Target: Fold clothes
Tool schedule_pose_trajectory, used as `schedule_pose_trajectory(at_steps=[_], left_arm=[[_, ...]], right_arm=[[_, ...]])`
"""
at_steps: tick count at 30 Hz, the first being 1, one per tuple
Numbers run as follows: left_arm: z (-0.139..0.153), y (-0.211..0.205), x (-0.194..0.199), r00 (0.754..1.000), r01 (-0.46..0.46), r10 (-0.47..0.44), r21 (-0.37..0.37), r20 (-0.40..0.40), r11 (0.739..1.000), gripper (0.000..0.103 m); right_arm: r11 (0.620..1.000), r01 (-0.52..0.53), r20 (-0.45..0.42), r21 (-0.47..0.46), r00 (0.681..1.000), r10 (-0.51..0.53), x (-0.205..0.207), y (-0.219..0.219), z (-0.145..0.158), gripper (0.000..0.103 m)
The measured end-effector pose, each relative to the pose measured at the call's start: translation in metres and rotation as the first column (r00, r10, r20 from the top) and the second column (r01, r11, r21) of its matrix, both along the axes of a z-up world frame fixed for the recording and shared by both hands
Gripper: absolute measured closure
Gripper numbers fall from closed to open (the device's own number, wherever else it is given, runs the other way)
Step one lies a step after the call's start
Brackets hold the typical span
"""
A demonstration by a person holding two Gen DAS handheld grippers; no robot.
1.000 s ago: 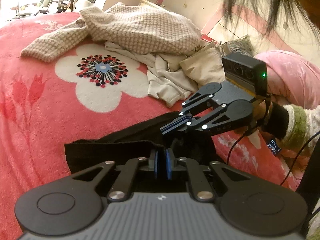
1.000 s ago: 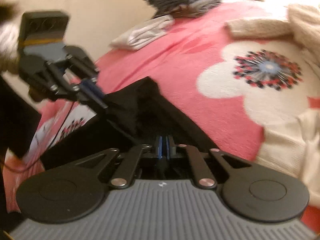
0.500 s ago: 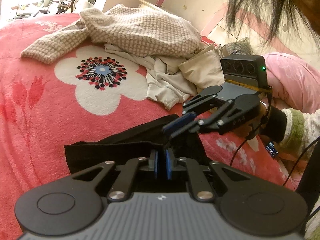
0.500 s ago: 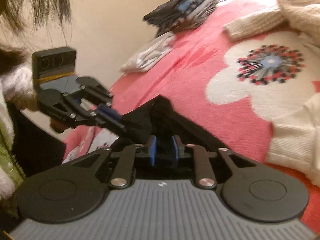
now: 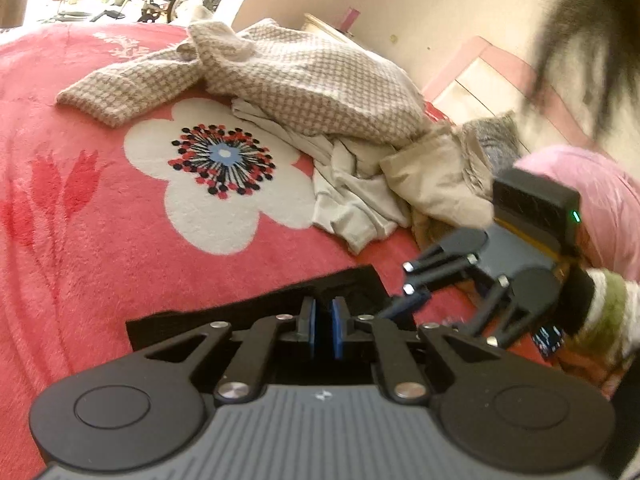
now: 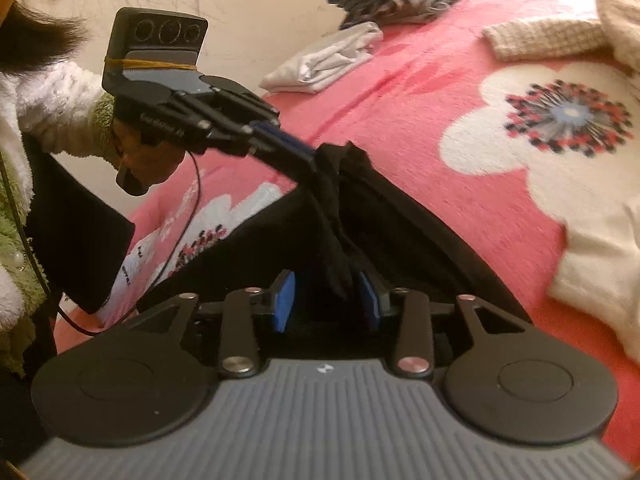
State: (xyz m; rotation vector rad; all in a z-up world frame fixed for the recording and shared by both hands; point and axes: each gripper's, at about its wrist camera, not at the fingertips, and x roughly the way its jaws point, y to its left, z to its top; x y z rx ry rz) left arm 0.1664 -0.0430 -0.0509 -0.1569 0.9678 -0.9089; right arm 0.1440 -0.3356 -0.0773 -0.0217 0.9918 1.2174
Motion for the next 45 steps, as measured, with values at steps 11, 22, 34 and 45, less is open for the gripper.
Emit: schedule_pose_trajectory(at_steps=[11,22,34,45], left_arm=[[-0.024,0.0,0.025,0.995,-0.051,0.052,0.006,-0.09,0.999,0.085],[-0.027,-0.019,0.005,0.997,0.061,-0.065,0.123,0.034,0.991,0.08],[-0.031,-0.03,-0.003,0.982,0.095,-0.127,0.217,0.141,0.972,0.08],[-0.03,-0.042,-0.006,0.971,0.083,-0.135,0.252,0.199,0.964,0.079]], right_arm=[[0.967,0.252,0.006,0.026,0.968,-0.252,-0.008,-0.033,-0.009,0.09],[0.984,0.175,0.16,-0.043,0.973,-0.166,-0.021,-0.016,-0.008,0.101],[0.884,0.462,0.015,0.069,0.886,-0.464,-0.014,-0.064,-0.028,0.103],[0.851,0.51,0.023,0.128,0.856,-0.516,-0.013,-0.073,-0.004,0.098]])
